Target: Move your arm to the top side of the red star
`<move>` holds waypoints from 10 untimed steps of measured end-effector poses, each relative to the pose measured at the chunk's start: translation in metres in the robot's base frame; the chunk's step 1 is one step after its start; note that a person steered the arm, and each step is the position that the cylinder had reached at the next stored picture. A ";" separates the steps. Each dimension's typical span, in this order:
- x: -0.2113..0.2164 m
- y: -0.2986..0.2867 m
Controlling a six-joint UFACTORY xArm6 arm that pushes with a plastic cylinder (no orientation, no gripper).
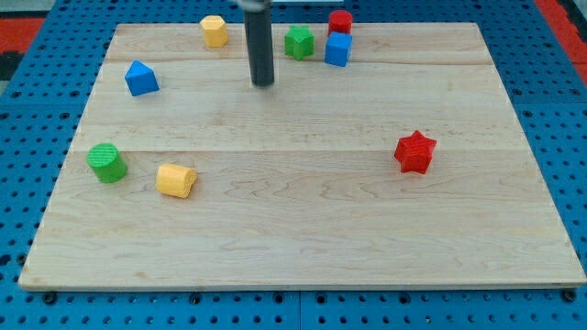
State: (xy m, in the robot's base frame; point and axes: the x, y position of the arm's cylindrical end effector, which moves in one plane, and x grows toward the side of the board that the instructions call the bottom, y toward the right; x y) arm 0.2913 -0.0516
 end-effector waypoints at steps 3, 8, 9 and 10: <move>0.098 -0.026; 0.043 0.194; 0.106 0.191; 0.105 0.189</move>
State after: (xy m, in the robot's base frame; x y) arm 0.3966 0.1375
